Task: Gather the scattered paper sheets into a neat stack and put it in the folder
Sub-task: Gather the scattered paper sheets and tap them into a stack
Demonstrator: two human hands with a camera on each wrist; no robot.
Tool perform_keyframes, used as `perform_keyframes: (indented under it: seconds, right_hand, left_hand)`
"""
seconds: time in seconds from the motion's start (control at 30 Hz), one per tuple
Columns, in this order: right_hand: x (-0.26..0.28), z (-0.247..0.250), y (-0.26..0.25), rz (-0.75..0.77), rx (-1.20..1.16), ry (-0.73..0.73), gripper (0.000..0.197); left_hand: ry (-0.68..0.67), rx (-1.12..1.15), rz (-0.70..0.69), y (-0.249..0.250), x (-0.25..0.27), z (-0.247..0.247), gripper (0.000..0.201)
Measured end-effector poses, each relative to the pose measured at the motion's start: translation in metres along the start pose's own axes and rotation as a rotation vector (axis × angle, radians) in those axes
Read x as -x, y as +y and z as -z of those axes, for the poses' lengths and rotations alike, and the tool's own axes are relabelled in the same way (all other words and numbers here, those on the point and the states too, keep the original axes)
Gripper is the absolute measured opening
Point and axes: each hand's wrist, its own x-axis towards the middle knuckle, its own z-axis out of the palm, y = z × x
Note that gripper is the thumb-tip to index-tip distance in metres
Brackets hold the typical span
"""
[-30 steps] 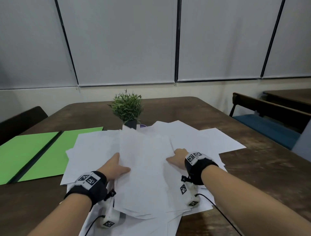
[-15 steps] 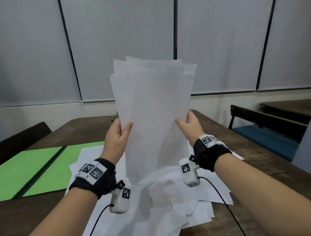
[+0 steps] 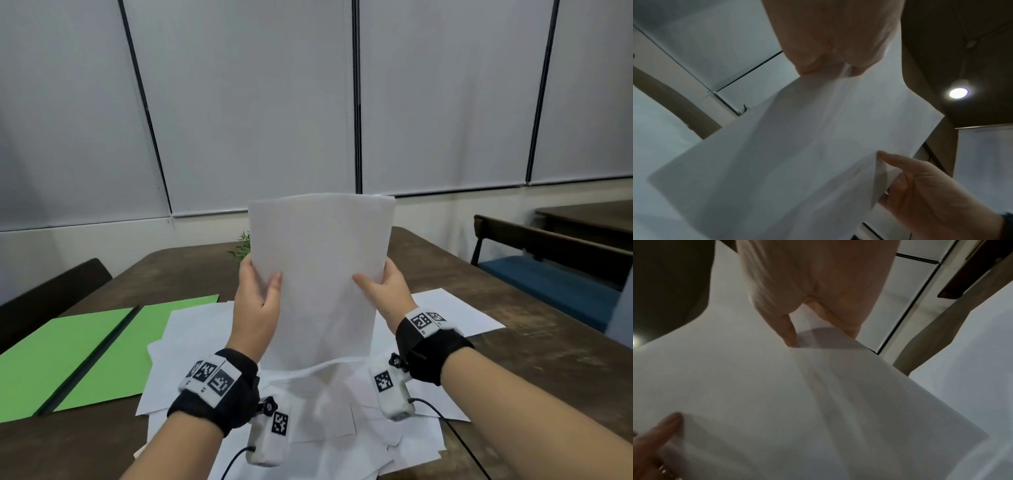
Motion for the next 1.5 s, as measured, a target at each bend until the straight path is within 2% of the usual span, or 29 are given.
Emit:
perform_keyframes:
  seconds: [0.07, 0.13, 0.2, 0.27, 0.37, 0.5, 0.6, 0.67, 0.8, 0.97, 1.03, 1.1, 1.17, 1.23, 1.37, 1.5]
  right_hand:
    - [-0.002, -0.001, 0.000, 0.023, -0.042, -0.007, 0.036]
    - [0.000, -0.001, 0.012, -0.019, -0.004, -0.044, 0.038]
    - [0.006, 0.000, 0.035, -0.109, 0.102, -0.091, 0.039]
    - [0.011, 0.001, 0.054, -0.180, 0.161, -0.091, 0.037]
    - [0.010, -0.002, 0.057, -0.181, 0.192, -0.037, 0.027]
    - [0.006, -0.002, 0.041, -0.139, 0.257, -0.015, 0.024]
    - [0.007, 0.002, 0.036, -0.193, 0.346, -0.048, 0.030]
    - [0.009, 0.001, 0.038, -0.256, 0.471, -0.092, 0.032]
    - [0.012, 0.008, 0.053, -0.460, 0.630, -0.205, 0.044]
    - [0.005, 0.061, 0.068, -0.618, 0.929, -0.074, 0.077]
    - [0.003, 0.080, 0.072, -0.711, 1.045, -0.091, 0.079]
    - [0.008, 0.091, 0.072, -0.756, 1.157, -0.165, 0.069]
    - [0.013, 0.095, 0.072, -0.751, 1.202, -0.202, 0.065]
    - [0.018, 0.094, 0.066, -0.743, 1.268, -0.211, 0.073]
    - [0.020, 0.091, 0.055, -0.773, 1.348, -0.215, 0.063]
    - [0.016, 0.090, 0.053, -0.780, 1.392, -0.248, 0.068]
  left_hand:
    - [0.035, 0.037, -0.004, -0.001, -0.003, -0.001, 0.044]
    - [0.019, 0.077, 0.097, -0.014, 0.000, 0.000, 0.047]
    - [-0.066, 0.037, 0.259, -0.036, 0.013, 0.002, 0.046]
    - [-0.164, -0.108, 0.333, -0.055, 0.025, 0.006, 0.031]
    - [-0.202, -0.237, 0.320, -0.059, 0.029, 0.009, 0.015]
    - [-0.188, -0.288, 0.293, -0.044, 0.020, 0.008, 0.012]
    - [-0.228, -0.305, 0.389, -0.042, 0.017, 0.008, 0.010]
    - [-0.249, -0.334, 0.486, -0.051, 0.017, 0.012, 0.016]
    - [-0.328, -0.418, 0.688, -0.088, 0.027, 0.028, 0.022]
    - [-0.448, -0.599, 0.855, -0.132, 0.043, 0.042, 0.025]
    - [-0.468, -0.575, 0.885, -0.148, 0.040, 0.043, 0.039]
    - [-0.480, -0.581, 0.899, -0.160, 0.037, 0.043, 0.050]
    - [-0.482, -0.606, 0.900, -0.169, 0.035, 0.043, 0.051]
    - [-0.475, -0.591, 0.911, -0.171, 0.034, 0.042, 0.051]
    - [-0.475, -0.584, 0.921, -0.175, 0.035, 0.043, 0.050]
    - [-0.466, -0.572, 0.917, -0.181, 0.033, 0.042, 0.048]
